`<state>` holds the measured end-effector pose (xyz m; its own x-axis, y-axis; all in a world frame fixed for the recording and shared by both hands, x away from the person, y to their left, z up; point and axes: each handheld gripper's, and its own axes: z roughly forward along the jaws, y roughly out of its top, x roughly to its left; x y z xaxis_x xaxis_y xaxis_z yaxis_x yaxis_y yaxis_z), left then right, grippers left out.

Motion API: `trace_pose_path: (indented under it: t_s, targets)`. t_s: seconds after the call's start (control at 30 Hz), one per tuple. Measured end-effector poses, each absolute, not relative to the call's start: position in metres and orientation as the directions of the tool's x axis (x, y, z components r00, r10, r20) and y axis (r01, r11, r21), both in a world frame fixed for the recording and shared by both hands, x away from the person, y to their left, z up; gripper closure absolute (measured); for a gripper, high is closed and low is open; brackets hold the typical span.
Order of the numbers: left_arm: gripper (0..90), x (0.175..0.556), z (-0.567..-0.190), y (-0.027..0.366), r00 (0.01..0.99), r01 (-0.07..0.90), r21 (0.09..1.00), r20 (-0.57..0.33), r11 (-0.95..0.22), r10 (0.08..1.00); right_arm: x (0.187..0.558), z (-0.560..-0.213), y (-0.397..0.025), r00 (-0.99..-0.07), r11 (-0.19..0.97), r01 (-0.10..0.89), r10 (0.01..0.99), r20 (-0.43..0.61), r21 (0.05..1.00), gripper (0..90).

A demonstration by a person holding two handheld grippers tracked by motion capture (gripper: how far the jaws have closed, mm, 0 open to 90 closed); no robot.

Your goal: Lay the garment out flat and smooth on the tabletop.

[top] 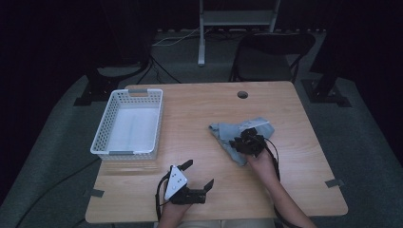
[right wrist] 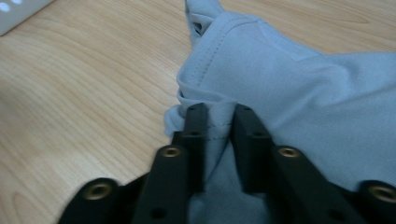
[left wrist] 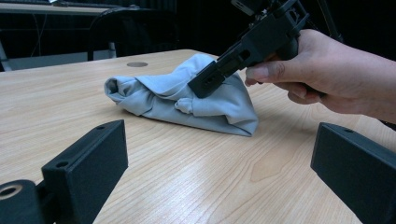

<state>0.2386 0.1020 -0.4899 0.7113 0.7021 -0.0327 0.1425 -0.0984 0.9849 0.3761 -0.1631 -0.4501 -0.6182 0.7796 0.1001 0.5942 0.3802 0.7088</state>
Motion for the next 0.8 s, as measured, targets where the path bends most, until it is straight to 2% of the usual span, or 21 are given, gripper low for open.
trace_pose_path:
  t_s: [0.33, 0.8]
  targets:
    - [4.9, 0.239, -0.490, 0.103, 0.712, 0.148, 0.985, -0.043, -0.090, 0.701, 0.371, -0.426, -0.179, -0.621, 0.331, 0.573, 0.773, 0.133, 0.749, 79.9]
    - [4.9, 0.240, -0.490, 0.103, 0.710, 0.152, 0.984, -0.046, -0.089, 0.702, 0.358, -0.405, -0.241, -0.499, 0.136, 0.571, 0.841, 0.210, 0.810, 83.6]
